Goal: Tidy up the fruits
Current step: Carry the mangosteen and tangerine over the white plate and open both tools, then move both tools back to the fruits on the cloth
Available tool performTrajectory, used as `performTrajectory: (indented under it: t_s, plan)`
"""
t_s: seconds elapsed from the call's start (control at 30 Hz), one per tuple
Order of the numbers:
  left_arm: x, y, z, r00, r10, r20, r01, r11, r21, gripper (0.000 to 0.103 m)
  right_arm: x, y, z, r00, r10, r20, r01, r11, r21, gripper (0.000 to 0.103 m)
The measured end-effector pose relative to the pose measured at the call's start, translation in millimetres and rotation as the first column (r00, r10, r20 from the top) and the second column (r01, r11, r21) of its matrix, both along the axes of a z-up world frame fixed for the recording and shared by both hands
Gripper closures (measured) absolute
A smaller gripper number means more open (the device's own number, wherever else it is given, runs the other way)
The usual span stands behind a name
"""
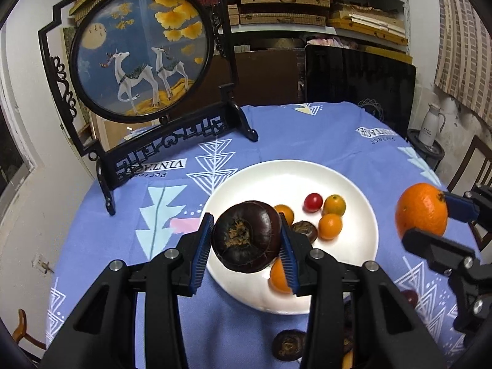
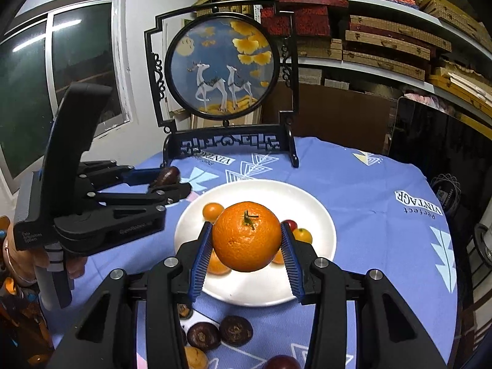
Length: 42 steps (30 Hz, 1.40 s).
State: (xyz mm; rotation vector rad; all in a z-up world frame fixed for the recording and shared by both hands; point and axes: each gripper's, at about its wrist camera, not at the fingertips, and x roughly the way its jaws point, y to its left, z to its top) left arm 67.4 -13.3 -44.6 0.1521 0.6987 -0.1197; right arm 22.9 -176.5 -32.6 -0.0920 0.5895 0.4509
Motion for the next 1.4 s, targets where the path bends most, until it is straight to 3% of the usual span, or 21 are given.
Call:
performTrajectory:
  t_s: [0.5,0.7,0.73,0.77,0.87,1.03,1.1,1.4]
  plan:
    - [31.0,-1.1,-34.0,0.998,0.01,-0.058,-0.007,0.999,0.046,0.063,50.3,0.7,-27.8,0.994,-0.045,-0.098,0.046,0.999,0.009,0.059]
    - [45.7,6.2,-55.6,0.993,0.062,-0.096,-0.055,0.995,0.078,0.049,86.4,19.4,-53.4,0.985,-0.073,-0.157,0.071,0.997,-0.02,0.058]
    - [46.4,7.1,-57.2,0.993,0.065,-0.098,-0.057,0.995,0.08,0.037,92.0,21.0,-57.3,0.982,-0.08,-0.17,0.078,0.997,-0.021,0.056]
    - [46.2,8.8,-58.5,0.993,0.074,-0.09,-0.066,0.994,0.088,0.031,97.4,21.9,-60.1,0.98,-0.09,-0.176,0.088,0.996,-0.021,0.048]
    - [41.2,12.8,-57.3,0.995,0.067,-0.073,-0.06,0.994,0.09,0.031,95.3,15.1,-57.2,0.981,-0.106,-0.16,0.109,0.994,0.012,0.045]
    - [23.2,17.6,-55.5,0.996,0.049,-0.08,-0.043,0.997,0.071,0.03,66.1,-2.9,-53.0,0.976,-0.114,-0.183,0.116,0.993,0.004,0.043]
    - [8.8,18.5,-55.7,0.996,0.034,-0.083,-0.029,0.997,0.067,0.03,48.8,-9.4,-53.0,0.975,-0.111,-0.195,0.113,0.994,0.002,0.036]
    - [-64.8,22.1,-64.1,0.992,-0.046,-0.116,0.051,0.998,0.046,0.024,-72.1,-1.3,-81.2,0.973,0.052,-0.225,-0.069,0.995,-0.071,0.03]
